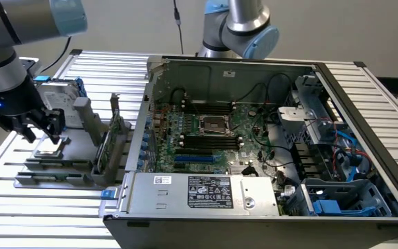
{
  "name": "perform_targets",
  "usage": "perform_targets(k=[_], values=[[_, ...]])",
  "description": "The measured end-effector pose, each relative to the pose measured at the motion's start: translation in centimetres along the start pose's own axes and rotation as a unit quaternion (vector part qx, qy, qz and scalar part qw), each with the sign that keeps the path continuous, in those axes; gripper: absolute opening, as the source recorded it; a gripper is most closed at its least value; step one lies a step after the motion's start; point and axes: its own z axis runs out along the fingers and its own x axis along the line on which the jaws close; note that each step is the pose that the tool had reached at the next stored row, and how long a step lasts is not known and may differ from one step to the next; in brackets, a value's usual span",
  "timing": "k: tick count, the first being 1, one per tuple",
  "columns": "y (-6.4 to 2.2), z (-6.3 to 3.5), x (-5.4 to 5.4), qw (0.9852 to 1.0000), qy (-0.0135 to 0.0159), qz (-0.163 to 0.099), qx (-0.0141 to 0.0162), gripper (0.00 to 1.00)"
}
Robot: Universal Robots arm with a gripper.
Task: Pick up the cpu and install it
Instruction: 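Pick up the cpu and move it towards the insertion slot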
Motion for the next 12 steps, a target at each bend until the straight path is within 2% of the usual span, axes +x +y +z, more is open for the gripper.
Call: perform_targets(k=[12], values=[[0.51,2.21,-0.1,1.0,-0.0001,-0.001,0.0001,0.6]])
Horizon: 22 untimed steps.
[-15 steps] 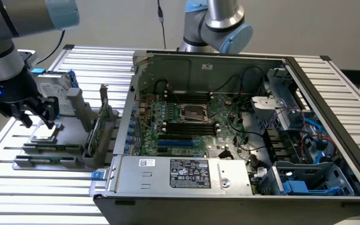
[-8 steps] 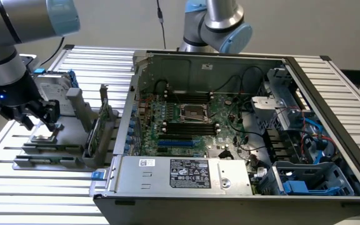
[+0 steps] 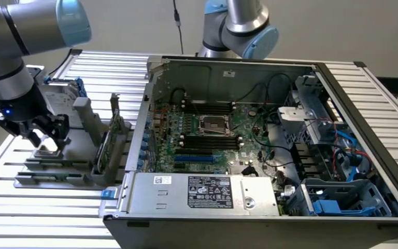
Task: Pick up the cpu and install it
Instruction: 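Pick up the cpu and move it towards the insertion slot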
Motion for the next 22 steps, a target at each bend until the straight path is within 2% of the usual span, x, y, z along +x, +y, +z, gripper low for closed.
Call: perform_targets(k=[7,22], values=[[0.46,0.36,0.32,1.0,0.0001,0.0,0.0001,0.6],[0.46,1.01,0.37,1.0,-0.0001,0.0,0.0001,0.6]])
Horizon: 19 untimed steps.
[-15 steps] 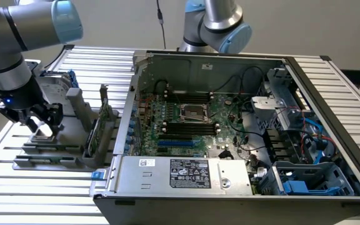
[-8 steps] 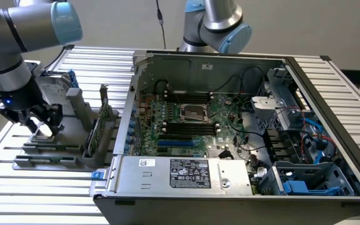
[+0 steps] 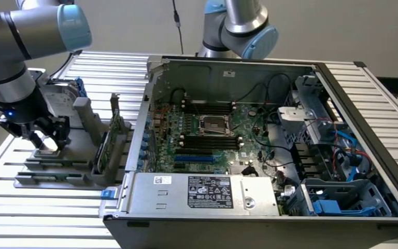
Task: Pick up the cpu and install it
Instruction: 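Pick up the cpu and move it towards the insertion slot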
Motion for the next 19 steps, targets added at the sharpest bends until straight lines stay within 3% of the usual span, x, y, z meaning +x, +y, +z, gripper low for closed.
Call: perform_targets(k=[12,19], values=[[0.0,0.04,-0.12,1.0,-0.0001,0.0,0.0,0.6],[0.0,0.04,-0.14,1.0,-0.0001,0.0,-0.0001,0.55]])
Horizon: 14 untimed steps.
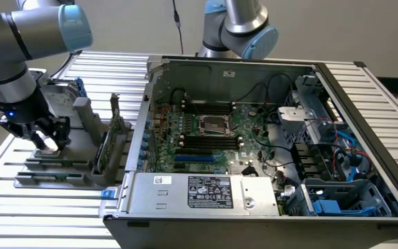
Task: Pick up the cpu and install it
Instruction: 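Pick up the cpu and move it towards the insertion slot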
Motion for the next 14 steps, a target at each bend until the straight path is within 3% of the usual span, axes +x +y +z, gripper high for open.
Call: perform_targets(k=[5,14], values=[[0.02,-0.86,0.0,1.0,0.0,0.0,0.0,0.55],[0.17,-4.88,0.3,1.0,0.0001,0.0,0.0,0.55]])
